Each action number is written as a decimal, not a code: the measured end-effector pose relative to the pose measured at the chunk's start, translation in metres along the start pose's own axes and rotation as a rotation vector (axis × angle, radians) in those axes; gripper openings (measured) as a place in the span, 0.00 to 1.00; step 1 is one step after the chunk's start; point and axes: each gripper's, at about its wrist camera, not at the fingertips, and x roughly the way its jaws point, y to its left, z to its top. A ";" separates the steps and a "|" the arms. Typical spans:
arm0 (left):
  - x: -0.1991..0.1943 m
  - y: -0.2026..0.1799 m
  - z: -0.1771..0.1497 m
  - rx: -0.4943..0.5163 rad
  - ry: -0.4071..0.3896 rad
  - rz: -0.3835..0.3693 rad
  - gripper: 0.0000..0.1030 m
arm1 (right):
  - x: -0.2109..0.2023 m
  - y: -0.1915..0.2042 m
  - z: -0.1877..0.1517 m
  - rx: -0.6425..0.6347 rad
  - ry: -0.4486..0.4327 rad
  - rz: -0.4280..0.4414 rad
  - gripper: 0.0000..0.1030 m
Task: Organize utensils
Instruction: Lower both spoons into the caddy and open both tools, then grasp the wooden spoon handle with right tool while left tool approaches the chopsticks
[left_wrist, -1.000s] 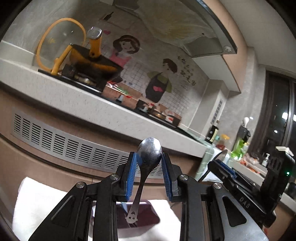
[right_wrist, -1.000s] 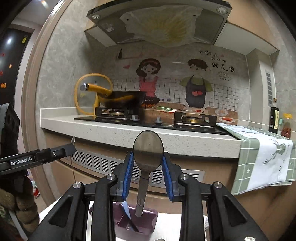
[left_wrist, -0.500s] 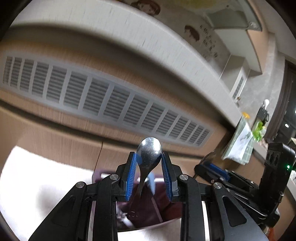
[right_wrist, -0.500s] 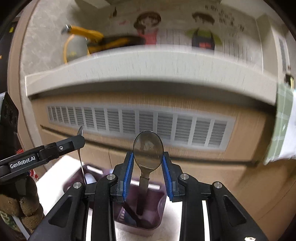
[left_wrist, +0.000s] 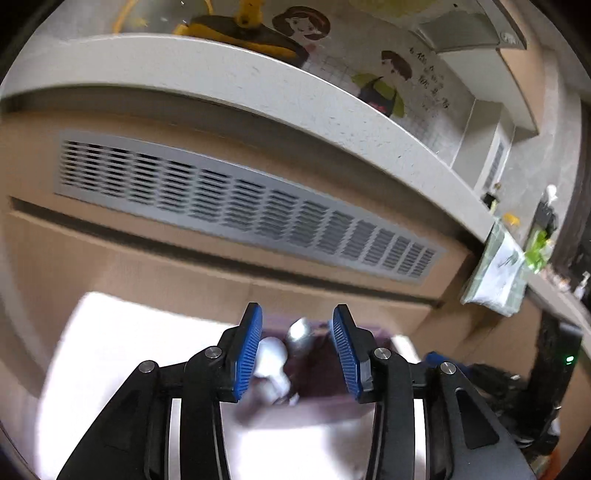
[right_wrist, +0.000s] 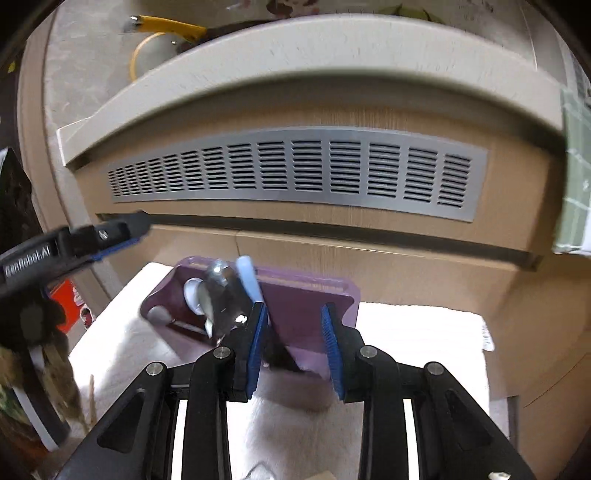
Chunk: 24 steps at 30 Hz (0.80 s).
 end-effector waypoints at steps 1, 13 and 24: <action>-0.008 0.004 -0.004 0.000 0.010 0.014 0.40 | -0.007 0.006 -0.005 -0.011 0.004 -0.008 0.28; -0.096 0.083 -0.120 -0.117 0.264 0.179 0.40 | -0.059 0.052 -0.104 -0.063 0.143 0.042 0.28; -0.080 0.093 -0.157 -0.202 0.375 0.128 0.40 | -0.049 0.044 -0.146 -0.017 0.241 0.005 0.28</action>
